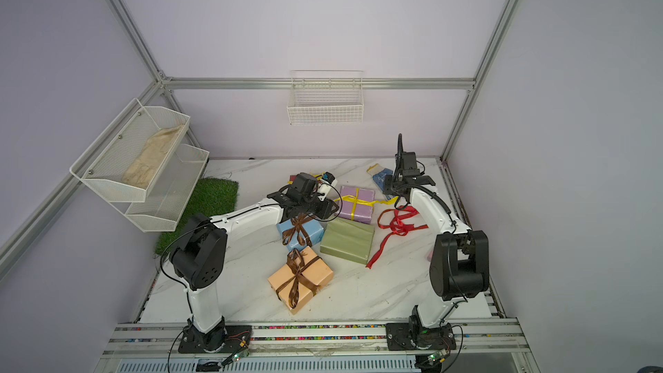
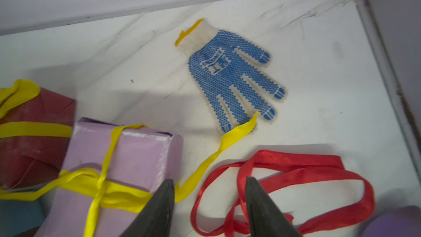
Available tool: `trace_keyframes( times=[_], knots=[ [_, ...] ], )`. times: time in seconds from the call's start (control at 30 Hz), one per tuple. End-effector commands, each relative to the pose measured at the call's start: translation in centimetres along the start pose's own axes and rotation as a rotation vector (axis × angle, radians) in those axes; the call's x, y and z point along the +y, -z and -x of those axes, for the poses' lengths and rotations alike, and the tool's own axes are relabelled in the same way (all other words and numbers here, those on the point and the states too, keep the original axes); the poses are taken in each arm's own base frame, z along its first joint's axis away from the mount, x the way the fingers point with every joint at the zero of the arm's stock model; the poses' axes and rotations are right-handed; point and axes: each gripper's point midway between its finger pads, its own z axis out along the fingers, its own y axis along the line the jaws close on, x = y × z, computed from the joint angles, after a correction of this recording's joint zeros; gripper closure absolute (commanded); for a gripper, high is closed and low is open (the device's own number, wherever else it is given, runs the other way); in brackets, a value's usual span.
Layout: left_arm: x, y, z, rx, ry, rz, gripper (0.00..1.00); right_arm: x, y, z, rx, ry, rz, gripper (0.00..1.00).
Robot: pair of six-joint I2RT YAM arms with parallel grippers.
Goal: Untie the ribbon bows on the gift boxes
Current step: Untie the ribbon from the gift box.
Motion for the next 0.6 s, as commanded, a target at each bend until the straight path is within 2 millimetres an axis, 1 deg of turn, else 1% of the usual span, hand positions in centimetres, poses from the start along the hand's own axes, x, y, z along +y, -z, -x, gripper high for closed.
trace_keyframes(
  times=[0.0, 0.1, 0.23, 0.37, 0.57],
  knots=[
    [0.2, -0.1, 3.3, -0.077, -0.028, 0.016, 0.60, 6.4, 1.4, -0.3, -0.037, -0.007, 0.181, 0.48],
    [0.4, -0.9, 3.5, -0.071, -0.035, 0.019, 0.61, 8.8, 1.3, -1.9, -0.023, 0.004, 0.184, 0.51],
    [0.9, -1.7, 3.7, -0.067, -0.040, 0.037, 0.65, 10.6, 0.7, -3.5, -0.021, -0.038, 0.229, 0.55],
    [1.3, -2.6, 3.5, -0.060, -0.032, 0.051, 0.68, 11.2, -0.4, -5.0, 0.014, -0.046, 0.244, 0.58],
    [1.9, -3.7, 2.9, -0.045, -0.015, 0.062, 0.69, 11.2, -1.5, -6.7, 0.035, -0.050, 0.227, 0.60]
  ],
)
